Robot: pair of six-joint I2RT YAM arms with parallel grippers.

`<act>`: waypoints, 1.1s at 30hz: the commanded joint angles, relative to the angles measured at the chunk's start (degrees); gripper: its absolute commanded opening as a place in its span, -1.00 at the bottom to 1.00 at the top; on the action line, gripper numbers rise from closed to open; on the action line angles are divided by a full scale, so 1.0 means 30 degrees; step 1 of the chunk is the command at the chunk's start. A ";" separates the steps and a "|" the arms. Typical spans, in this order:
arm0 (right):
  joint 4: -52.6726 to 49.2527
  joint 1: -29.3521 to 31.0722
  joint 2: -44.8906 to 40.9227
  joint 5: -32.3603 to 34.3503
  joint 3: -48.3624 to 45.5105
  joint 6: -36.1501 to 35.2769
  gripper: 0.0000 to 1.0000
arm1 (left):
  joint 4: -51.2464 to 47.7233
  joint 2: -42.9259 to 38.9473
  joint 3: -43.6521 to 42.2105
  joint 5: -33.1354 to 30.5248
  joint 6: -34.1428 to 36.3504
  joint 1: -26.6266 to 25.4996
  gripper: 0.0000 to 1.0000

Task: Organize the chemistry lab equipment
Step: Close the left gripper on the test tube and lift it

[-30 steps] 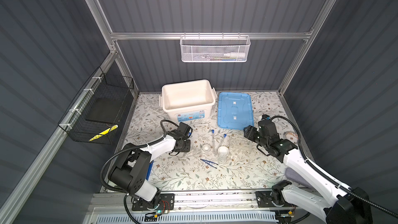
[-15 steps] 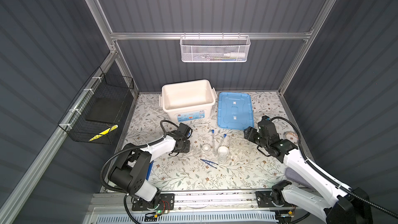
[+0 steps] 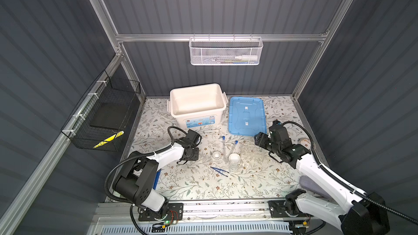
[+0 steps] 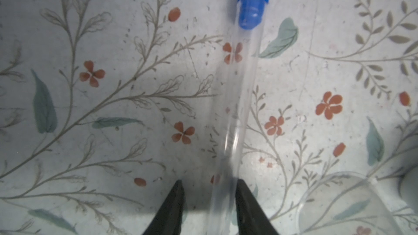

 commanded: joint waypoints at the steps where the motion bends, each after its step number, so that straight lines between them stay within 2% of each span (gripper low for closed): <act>1: -0.0148 0.0192 0.0355 -0.0337 0.0588 -0.0217 0.39 | -0.0455 -0.0114 -0.0449 0.0257 -0.0008 -0.0123 -0.24; 18: 0.0286 0.0501 0.0829 -0.0621 0.0694 -0.0211 0.39 | 0.0506 0.0080 -0.0525 0.1513 0.0029 -0.0131 -0.58; 33: 0.0682 0.0507 0.1546 -0.1071 0.0662 -0.0244 0.39 | 0.1380 -0.1451 -0.0798 0.1542 -0.0053 -0.0122 -0.67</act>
